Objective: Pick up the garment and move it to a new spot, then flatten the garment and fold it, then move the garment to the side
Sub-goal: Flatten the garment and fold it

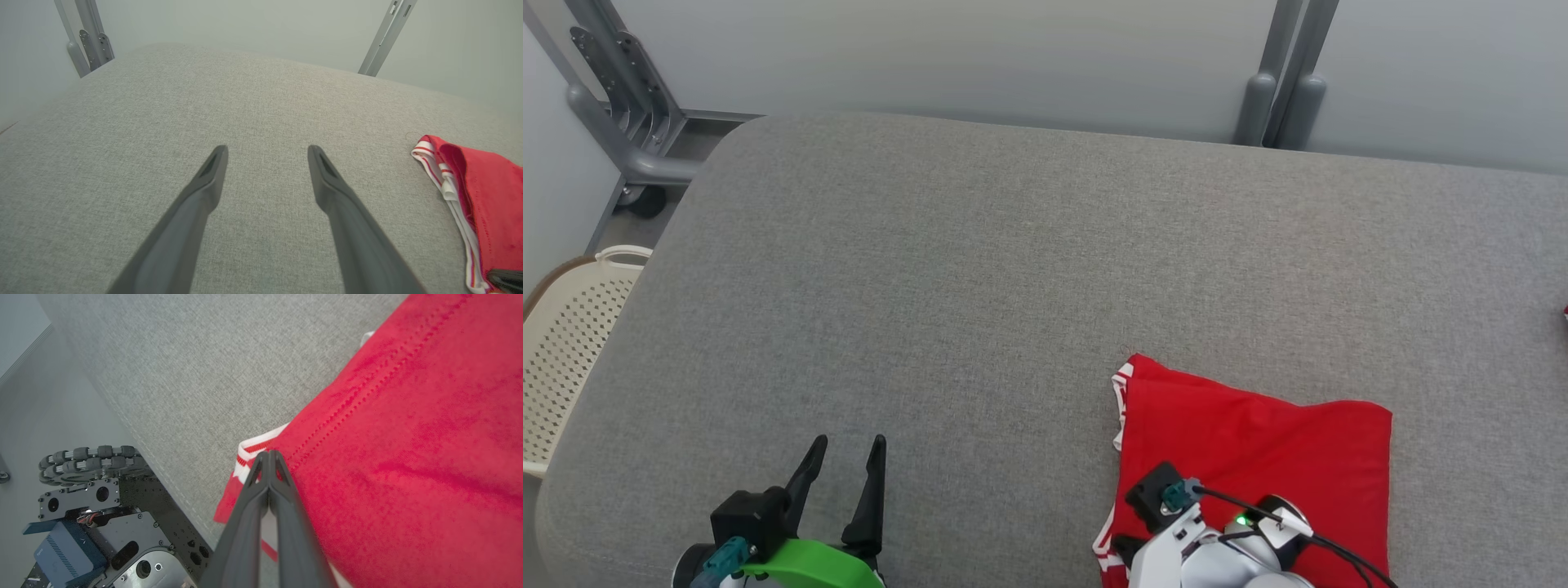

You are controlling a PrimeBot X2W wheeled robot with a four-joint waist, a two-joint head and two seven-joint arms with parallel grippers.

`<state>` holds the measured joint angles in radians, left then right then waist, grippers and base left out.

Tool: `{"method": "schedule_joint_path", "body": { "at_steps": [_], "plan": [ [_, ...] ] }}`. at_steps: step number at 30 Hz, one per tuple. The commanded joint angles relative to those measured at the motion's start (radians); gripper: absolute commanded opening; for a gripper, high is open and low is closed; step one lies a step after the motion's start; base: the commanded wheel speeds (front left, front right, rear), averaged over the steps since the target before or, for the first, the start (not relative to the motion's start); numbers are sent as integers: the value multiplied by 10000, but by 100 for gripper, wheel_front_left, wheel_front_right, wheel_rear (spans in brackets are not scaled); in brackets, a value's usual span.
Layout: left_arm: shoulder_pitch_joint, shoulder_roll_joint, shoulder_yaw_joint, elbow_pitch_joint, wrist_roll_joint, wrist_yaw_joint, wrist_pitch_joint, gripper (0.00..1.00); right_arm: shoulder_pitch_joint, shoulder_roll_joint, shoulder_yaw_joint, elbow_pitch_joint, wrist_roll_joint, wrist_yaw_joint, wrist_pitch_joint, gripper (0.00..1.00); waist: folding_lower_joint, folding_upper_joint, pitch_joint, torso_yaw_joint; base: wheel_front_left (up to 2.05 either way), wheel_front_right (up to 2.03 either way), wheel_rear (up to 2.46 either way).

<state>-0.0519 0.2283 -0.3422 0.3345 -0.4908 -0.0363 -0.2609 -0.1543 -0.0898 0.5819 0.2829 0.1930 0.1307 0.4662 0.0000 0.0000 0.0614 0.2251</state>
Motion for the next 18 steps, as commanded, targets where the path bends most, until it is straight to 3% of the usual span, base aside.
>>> {"method": "schedule_joint_path", "body": {
  "at_steps": [1, 6, 7, 8, 9, 15, 18],
  "plan": [
    [6, -9, 20, 26, -20, -22, -40, 100, -117, 4, 114, 37, 96, -2, 15, 0, 0, 0, -9, 1, 0, 0, 0],
    [43, -4, 50, -15, -4, 43, -46, 100, -310, 126, 320, -224, 433, -4, 52, 0, 0, 0, -40, -19, 0, 0, 0],
    [54, 14, 64, -42, 25, 72, -47, 100, -371, 150, 251, -381, 502, -4, 76, 16, 0, 0, -50, -30, 0, 0, 0],
    [81, 30, 86, -76, 41, 105, -47, 100, -427, 167, 52, -600, 538, -4, 113, 47, 0, 0, -69, -47, 0, 0, 0],
    [122, 52, 105, -120, 62, 120, -48, 100, -397, 181, -381, -794, 623, -7, 188, 100, 0, 0, -86, -71, 0, 0, 0],
    [201, 215, 275, -525, 366, 274, -48, 100, 96, 294, -2989, -2327, -240, -5, 980, 100, 0, 0, -207, -181, 0, 0, 0],
    [204, 221, 384, -765, 547, 358, -47, 100, 389, 326, -3803, -2896, -551, -5, 1233, 100, 0, 0, -221, -221, 0, 0, 0]
  ]
}}
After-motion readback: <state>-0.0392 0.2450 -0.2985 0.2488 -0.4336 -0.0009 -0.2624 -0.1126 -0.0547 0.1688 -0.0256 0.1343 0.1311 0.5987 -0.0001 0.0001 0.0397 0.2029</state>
